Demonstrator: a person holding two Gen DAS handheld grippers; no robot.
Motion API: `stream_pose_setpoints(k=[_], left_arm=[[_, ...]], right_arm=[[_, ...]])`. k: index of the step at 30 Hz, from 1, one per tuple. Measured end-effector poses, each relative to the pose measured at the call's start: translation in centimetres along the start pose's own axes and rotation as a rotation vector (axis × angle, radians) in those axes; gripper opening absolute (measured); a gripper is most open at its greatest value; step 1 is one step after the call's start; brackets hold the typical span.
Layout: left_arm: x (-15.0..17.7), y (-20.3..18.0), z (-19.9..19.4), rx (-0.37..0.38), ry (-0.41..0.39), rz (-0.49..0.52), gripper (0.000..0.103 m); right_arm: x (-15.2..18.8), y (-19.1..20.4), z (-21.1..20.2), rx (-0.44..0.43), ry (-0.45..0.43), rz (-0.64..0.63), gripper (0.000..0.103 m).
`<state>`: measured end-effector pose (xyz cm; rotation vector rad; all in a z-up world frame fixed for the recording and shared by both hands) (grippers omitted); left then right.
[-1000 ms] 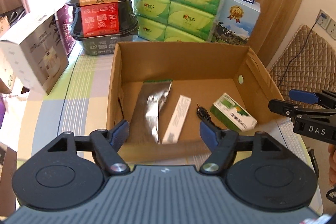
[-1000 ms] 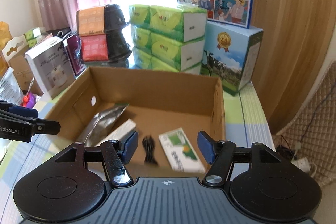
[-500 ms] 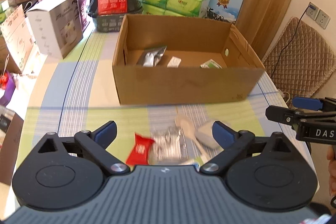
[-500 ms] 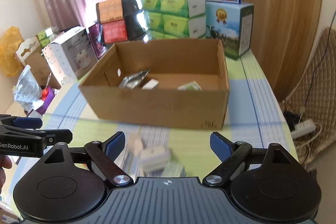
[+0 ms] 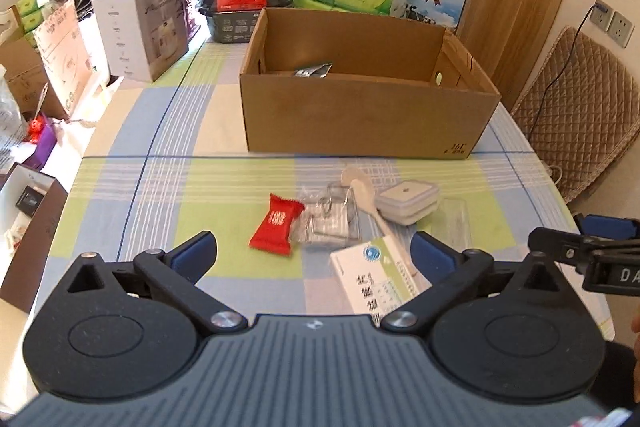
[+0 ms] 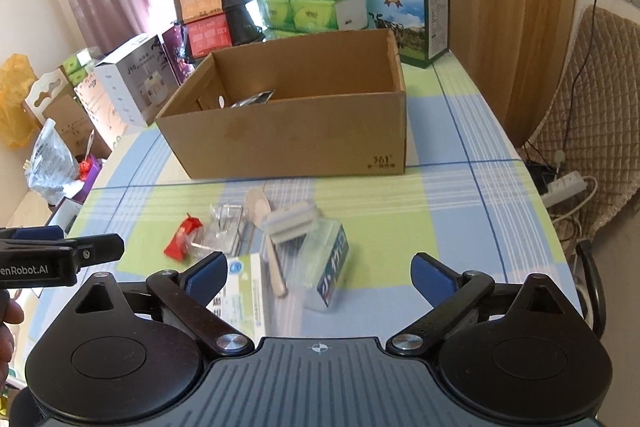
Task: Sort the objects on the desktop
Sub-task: 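Move both tools back toward the remaining items on the table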
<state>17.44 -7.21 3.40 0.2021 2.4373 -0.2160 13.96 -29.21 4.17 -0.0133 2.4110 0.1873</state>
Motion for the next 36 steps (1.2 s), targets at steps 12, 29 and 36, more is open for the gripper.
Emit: stream_pose_setpoints(k=[12,29,36], left_arm=[[4.5,0.6,-0.5,-0.005,0.044,-0.079,0.101],[7.2,-0.5,0.7,-0.021,0.091,-0.066,0.101],[7.8,-1.6,1.6,-0.017,0.113,-0.045,0.101]], right_arm=[[3.4,-0.5,-1.4,0.016,0.006,-0.010,0.099],[5.2,-2.5,-1.5,0.022,0.004,0.028,0.099],[5.2,-3.0,-1.2,0.008,0.012,0.044,0.099]])
Point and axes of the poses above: each gripper's, at about its wrist camera, not at the fingertips, and z roughly the way its jaws point, y to its left, x to its underside, the point moved 4 cm from there along z, roughly the way its jaws point, and after that the axes turned 3 degrees about x, right-handed, at the moved point
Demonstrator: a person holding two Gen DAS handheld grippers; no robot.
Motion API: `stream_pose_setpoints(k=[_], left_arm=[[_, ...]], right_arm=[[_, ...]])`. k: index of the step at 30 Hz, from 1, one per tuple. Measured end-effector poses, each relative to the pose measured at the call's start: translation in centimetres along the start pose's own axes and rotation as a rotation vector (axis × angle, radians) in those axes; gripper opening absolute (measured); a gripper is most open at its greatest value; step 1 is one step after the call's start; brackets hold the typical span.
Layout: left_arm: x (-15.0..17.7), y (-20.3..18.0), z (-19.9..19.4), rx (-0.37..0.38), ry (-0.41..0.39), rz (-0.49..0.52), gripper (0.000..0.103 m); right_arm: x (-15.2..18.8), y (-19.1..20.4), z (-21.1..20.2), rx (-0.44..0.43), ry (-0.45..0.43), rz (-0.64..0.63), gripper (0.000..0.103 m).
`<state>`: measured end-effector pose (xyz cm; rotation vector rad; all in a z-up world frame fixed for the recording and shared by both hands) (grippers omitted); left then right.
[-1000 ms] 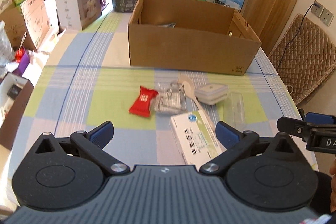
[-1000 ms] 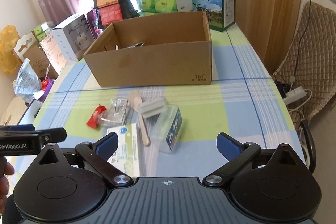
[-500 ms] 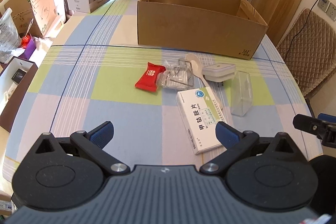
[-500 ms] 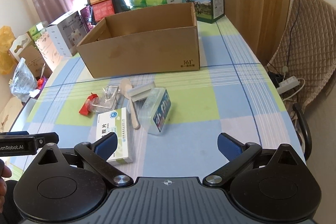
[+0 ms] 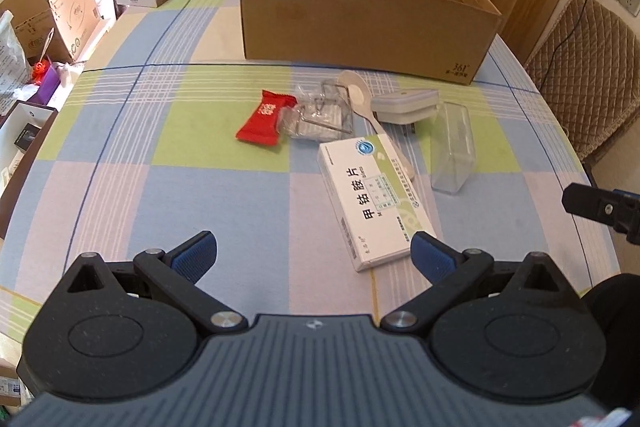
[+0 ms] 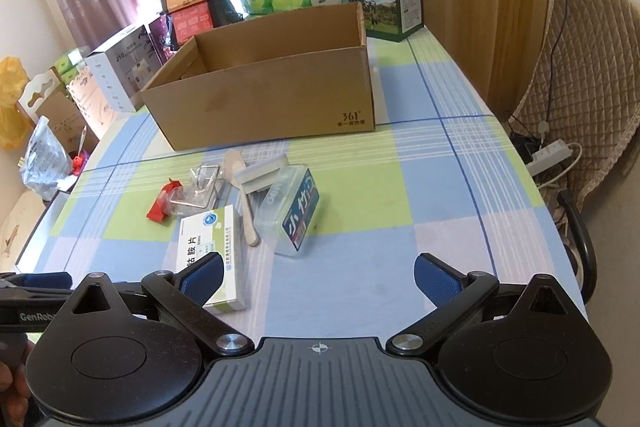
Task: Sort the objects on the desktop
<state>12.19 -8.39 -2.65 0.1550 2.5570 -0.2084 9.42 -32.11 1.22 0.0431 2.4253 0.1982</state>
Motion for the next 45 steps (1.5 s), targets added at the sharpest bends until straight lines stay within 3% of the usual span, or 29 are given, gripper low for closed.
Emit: stream_pose_setpoints(k=[17,36,45], left_arm=[[0.2,-1.5,2.4,0.036,0.012,0.003,0.101],[-1.1,-4.1,9.2,0.064,0.050,0.025,0.101],[-1.6,-3.3,10.6,0.071,0.062,0.044,0.098]], right_arm=[[-0.4,-1.4,1.0,0.030,0.016,-0.006,0.099],[-2.6,-2.1,5.8,0.033,0.062,0.004,0.099],[-3.0,-1.3,7.8,0.016,0.084,-0.010,0.099]])
Point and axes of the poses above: each gripper's, at about its wrist camera, not at the fingertips, and z roughly the way its jaws point, y to its left, x to its underside, the point moved 4 cm from there along z, roughly the way its jaws point, and after that the axes turned 3 degrees about x, right-handed, at the moved point
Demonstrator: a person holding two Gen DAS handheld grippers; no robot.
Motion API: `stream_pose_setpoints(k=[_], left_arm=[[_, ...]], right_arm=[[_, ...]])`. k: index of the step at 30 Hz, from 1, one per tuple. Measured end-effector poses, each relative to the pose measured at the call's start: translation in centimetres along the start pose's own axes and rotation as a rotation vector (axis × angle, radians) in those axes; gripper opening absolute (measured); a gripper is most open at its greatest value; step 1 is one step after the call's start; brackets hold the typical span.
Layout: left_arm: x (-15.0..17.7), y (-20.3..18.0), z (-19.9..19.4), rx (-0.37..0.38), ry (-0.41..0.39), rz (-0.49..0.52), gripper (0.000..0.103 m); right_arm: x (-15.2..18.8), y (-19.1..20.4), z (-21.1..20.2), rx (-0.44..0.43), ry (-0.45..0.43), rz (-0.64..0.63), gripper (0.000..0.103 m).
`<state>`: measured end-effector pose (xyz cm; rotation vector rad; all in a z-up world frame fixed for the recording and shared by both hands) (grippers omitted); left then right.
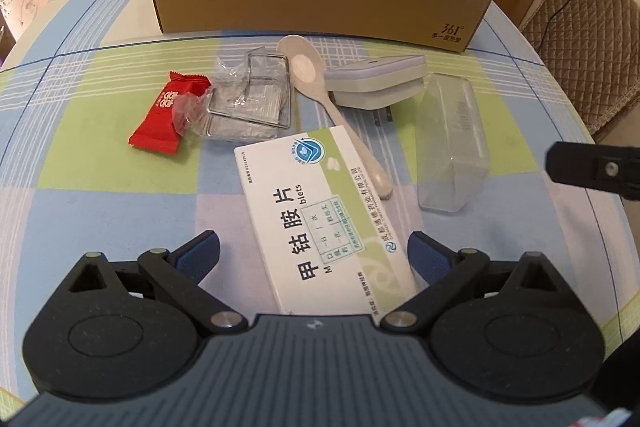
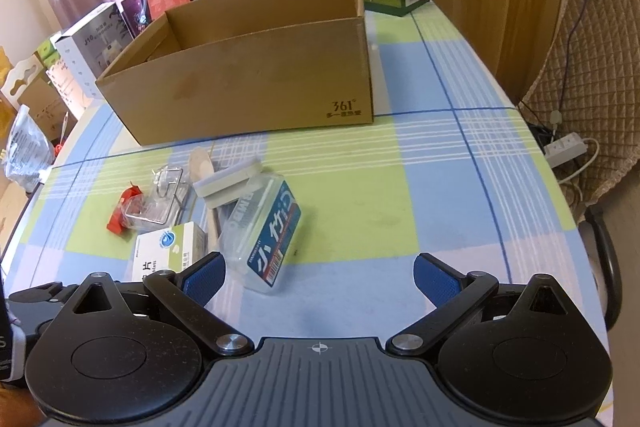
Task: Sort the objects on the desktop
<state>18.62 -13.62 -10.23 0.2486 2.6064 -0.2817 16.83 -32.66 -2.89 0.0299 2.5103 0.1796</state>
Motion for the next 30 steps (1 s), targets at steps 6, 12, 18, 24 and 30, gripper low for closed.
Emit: stream_pose_setpoints(k=[6,12,18,24,30], left_arm=[[0.4,1.4,-0.7,-0.005,0.011,0.014,0.069],[0.7,2.8,-1.3,-0.004,0.000,0.013,0.069],[0.9,3.5,-1.3,0.000,-0.015,0.006,0.069],[0.8,3.8,-1.1,0.008,-0.027,-0.002,0.071],[0.8,3.9,-1.1,0.005,-0.032,-0.006,0.073]], right_arm=[[-0.3,1.3,1.6,-0.014,0.016,-0.038,0.099],[-0.9,3.2,3.9,-0.033,0.040,-0.085,0.090],[-1.5,4.7,6.4,-0.014,0.083,-0.125,0.064],[-1.3,5.0,8.0,0.007,0.133,-0.140,0.038],[0.2,4.6,6.5,0.031,0.166,-0.153,0.028]])
Point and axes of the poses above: each gripper's, at about its wrist camera, not at the fingertips, and z roughly the way its jaws point, y to its left, x to its underside, the point moved 4 cm from there along z, roughly the way its jaws point, and after that the axes turned 3 degrees about x, right-handed, at the moved point
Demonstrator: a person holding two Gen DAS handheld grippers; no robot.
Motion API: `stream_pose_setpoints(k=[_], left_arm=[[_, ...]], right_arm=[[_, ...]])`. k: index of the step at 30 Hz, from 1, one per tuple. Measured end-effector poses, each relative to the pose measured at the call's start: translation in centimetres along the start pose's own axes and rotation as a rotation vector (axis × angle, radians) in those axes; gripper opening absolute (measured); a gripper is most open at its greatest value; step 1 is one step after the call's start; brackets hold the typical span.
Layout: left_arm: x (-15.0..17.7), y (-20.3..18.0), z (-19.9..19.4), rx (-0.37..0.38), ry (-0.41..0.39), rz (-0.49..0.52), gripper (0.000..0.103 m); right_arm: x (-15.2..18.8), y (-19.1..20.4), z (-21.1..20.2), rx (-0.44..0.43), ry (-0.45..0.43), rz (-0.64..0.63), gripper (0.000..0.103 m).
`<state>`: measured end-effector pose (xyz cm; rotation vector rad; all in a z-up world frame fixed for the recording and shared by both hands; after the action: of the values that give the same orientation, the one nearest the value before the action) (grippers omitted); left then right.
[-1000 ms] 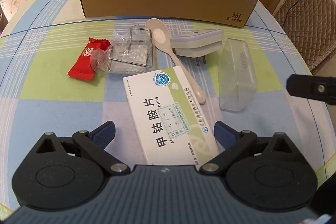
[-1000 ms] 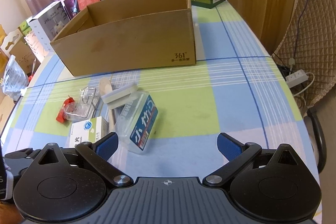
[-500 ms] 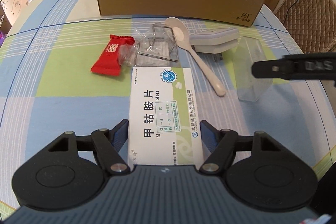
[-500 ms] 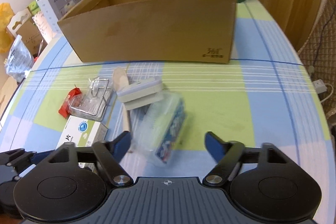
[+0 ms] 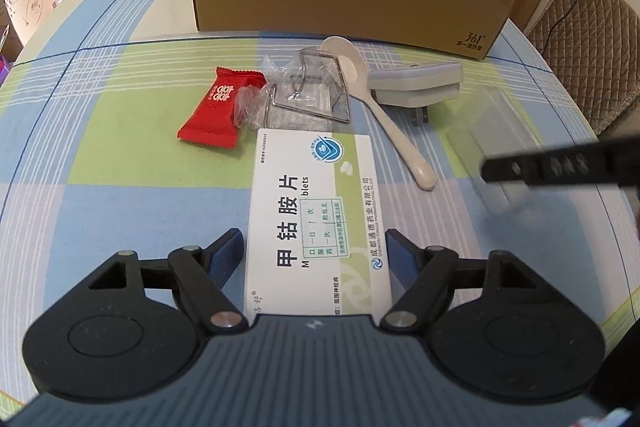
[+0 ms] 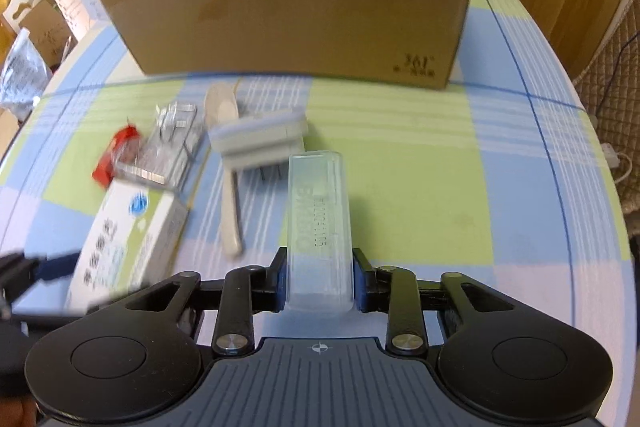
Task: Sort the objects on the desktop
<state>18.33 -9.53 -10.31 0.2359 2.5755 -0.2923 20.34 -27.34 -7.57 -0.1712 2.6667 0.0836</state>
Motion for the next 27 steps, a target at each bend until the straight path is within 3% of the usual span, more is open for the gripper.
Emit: stream_pose_setpoints(k=[8,17,27], left_arm=[[0.0,-0.3,0.1,-0.004,0.001,0.012,0.074],[-0.3,-0.4,0.6,-0.012,-0.001,0.024,0.074],[-0.4,-0.6,0.7,-0.043,0.005,0.036,0.067]], right_arm=[[2.2,-0.7,-0.6,-0.023,0.004,0.041,0.028],[1.8,-0.8,-0.2,-0.034,-0.034,0.046,0.036],[1.5,-0.5,0.0,-0.022,-0.047,0.006,0.035]])
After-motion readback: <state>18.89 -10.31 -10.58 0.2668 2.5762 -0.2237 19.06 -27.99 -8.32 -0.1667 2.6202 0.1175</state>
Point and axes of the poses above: each gripper's, at about its wrist camera, not at the fingertips, and z roughly the way its jaws point, y to its left, x to its underside, the point moved 4 cm from there along z, roughly the way its jaws point, and after that the axes turned 3 degrees about x, right-handed, at the moved point
